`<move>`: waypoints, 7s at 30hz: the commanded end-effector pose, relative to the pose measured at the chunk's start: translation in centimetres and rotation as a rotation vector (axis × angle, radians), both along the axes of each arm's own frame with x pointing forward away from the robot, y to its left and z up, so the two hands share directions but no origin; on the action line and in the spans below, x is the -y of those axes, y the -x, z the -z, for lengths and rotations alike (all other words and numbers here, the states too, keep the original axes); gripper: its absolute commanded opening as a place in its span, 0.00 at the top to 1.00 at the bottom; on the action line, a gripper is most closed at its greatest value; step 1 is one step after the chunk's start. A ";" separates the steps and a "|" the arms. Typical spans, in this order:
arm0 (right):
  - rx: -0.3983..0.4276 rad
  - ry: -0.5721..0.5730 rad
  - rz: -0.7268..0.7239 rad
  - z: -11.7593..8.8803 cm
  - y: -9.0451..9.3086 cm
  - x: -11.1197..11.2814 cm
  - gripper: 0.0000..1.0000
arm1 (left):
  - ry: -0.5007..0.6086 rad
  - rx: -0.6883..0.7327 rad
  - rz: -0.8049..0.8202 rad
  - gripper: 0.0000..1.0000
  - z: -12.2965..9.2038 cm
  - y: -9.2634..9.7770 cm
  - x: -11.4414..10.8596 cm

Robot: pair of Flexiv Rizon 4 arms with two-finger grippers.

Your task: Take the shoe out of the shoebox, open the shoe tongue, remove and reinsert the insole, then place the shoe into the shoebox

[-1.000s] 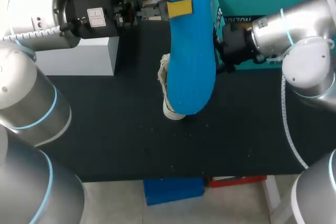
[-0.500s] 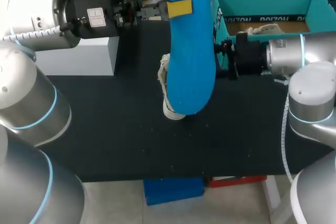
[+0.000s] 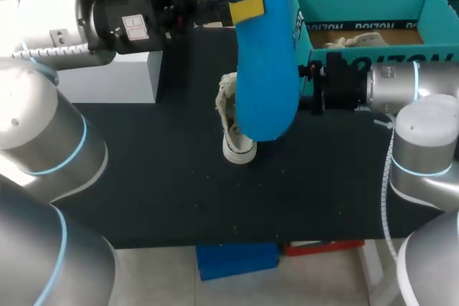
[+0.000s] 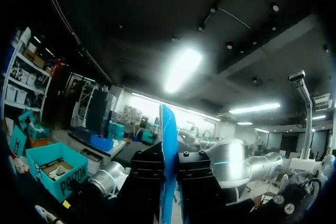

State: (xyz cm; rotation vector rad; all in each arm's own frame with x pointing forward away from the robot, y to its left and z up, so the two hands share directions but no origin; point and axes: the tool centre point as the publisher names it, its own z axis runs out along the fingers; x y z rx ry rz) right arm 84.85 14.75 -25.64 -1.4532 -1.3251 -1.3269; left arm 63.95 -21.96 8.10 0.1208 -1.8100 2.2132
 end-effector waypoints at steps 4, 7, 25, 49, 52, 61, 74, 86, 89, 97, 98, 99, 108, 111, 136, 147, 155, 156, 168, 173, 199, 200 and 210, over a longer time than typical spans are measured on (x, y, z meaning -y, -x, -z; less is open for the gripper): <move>0.000 0.001 0.002 0.0 0.0 -0.1 0.00 | 0.014 0.255 -0.023 1.00 4.3 -2.6 2.7; 0.000 0.001 0.002 0.0 0.0 -0.1 0.00 | -0.033 0.357 -0.063 1.00 5.8 -3.9 2.6; 0.000 0.001 0.002 0.0 0.0 -0.1 0.00 | -0.053 0.380 -0.074 1.00 6.3 -4.4 2.6; 0.000 0.001 0.002 0.0 0.0 -0.1 0.00 | -0.142 1.198 -0.054 1.00 14.8 1.3 1.2; 0.000 0.001 0.002 0.0 0.0 -0.1 0.00 | -0.199 1.231 -0.038 1.00 16.0 1.0 1.3; 0.000 0.001 0.002 0.0 0.0 -0.1 0.00 | -0.199 1.231 -0.038 1.00 16.0 1.0 1.3; 0.000 0.001 0.002 0.0 0.0 -0.1 0.00 | -0.171 1.300 -0.059 1.00 15.5 2.2 1.8; 0.000 0.001 0.002 0.0 0.0 -0.1 0.00 | -0.083 1.473 -0.041 1.00 19.9 5.4 1.3; 0.000 0.001 0.002 0.0 0.0 -0.1 0.00 | -0.059 1.513 -0.039 1.00 21.6 5.2 1.0; 0.000 0.001 0.002 0.0 0.0 -0.1 0.00 | 0.023 1.612 -0.009 1.00 25.3 4.5 0.2; 0.000 0.001 0.002 0.0 0.0 -0.1 0.00 | 0.030 1.630 -0.012 1.00 25.5 4.4 0.1; 0.000 0.001 0.002 0.0 0.0 -0.1 0.00 | 0.066 1.655 -0.028 1.00 26.1 4.4 -0.2; 0.000 0.001 0.002 0.0 0.0 -0.1 0.00 | 0.066 1.780 -0.087 1.00 30.1 2.9 -1.9; 0.000 0.001 0.002 0.0 0.0 -0.1 0.00 | 0.061 1.790 -0.093 1.00 31.1 2.2 -2.1; 0.000 0.001 0.002 0.0 0.0 -0.1 0.00 | 0.081 1.899 -0.075 1.00 36.2 -3.7 -2.2; 0.000 0.001 0.002 0.0 0.0 -0.1 0.00 | 0.097 1.948 -0.043 1.00 36.3 -7.2 -1.8; 0.000 0.001 0.002 0.0 0.0 -0.1 0.00 | 0.095 1.960 -0.057 1.00 36.5 -9.2 -1.3; 0.000 0.001 0.002 0.0 0.0 -0.1 0.00 | 0.094 1.962 -0.057 1.00 36.5 -9.4 -1.3; 0.000 0.001 0.002 0.0 0.0 -0.1 0.00 | 0.093 1.966 -0.063 1.00 36.4 -9.9 -1.3; 0.000 0.001 0.002 0.0 0.0 -0.1 0.00 | 0.093 1.966 -0.063 1.00 36.4 -9.9 -1.3; -0.095 0.005 -0.194 1.9 3.4 -4.4 0.67 | 0.093 1.966 -0.063 1.00 36.4 -9.9 -1.3; -0.100 0.007 -0.196 2.1 3.5 -4.6 0.69 | 0.093 1.966 -0.063 1.00 36.4 -9.9 -1.3; -0.093 0.009 -0.138 3.1 3.1 -5.4 1.00 | 0.093 1.966 -0.063 1.00 36.4 -9.9 -1.3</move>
